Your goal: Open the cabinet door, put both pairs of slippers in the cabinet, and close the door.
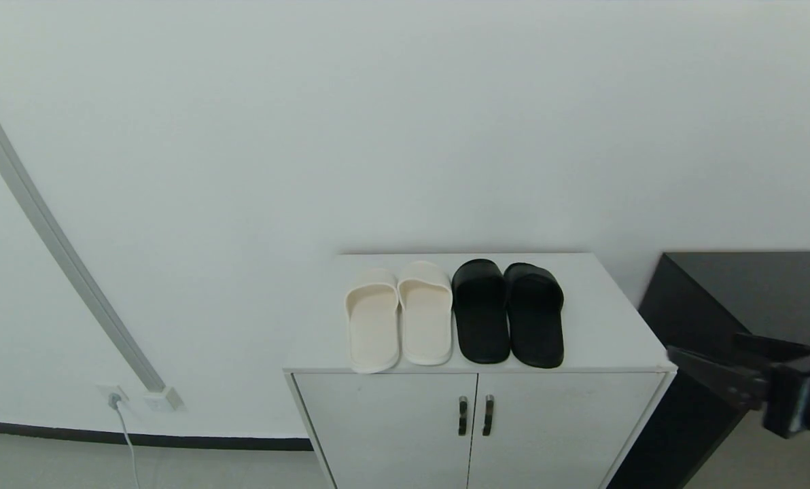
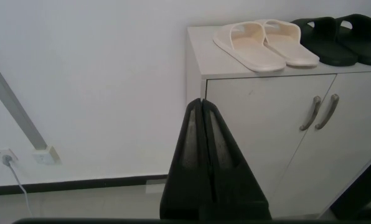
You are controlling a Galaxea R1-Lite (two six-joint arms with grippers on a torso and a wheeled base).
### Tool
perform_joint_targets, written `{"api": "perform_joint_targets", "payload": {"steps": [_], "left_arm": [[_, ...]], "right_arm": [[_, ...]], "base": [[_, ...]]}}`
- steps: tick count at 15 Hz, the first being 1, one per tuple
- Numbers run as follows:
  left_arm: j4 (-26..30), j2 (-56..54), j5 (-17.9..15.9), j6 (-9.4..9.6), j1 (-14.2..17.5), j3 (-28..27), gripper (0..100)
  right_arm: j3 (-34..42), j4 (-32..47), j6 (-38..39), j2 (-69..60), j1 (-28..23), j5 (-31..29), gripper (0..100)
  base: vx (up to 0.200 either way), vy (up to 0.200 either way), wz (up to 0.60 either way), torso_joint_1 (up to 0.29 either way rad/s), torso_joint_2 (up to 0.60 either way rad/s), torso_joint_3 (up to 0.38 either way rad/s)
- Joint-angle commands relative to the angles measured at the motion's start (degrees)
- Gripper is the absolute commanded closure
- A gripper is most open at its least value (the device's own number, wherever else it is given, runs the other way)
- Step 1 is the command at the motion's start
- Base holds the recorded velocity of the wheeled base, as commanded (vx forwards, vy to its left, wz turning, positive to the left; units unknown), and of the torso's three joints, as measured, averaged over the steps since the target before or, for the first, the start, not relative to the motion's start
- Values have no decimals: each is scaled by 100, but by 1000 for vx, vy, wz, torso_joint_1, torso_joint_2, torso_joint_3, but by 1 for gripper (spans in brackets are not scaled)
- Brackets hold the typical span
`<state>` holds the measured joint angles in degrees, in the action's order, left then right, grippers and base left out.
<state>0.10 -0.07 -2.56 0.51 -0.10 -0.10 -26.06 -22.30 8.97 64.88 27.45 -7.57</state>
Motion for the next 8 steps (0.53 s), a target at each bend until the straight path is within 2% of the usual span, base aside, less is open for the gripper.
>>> {"api": "perform_joint_targets", "payload": {"steps": [1,4,8], "left_arm": [[-1,7,1,2,1,1,100],[-1,7,1,10,1,1,100],[-1,7,1,10,1,1,100]], "right_arm": [[-698,-99,307,1264,630,-324,0],[-1208,-337,527,2143,832,-728,0],[-1551,-1479,553,3479,964,-1475,0]], "base": [[0,0,0,0,0,0],[0,0,0,0,0,0],[0,0,0,0,0,0]]}}
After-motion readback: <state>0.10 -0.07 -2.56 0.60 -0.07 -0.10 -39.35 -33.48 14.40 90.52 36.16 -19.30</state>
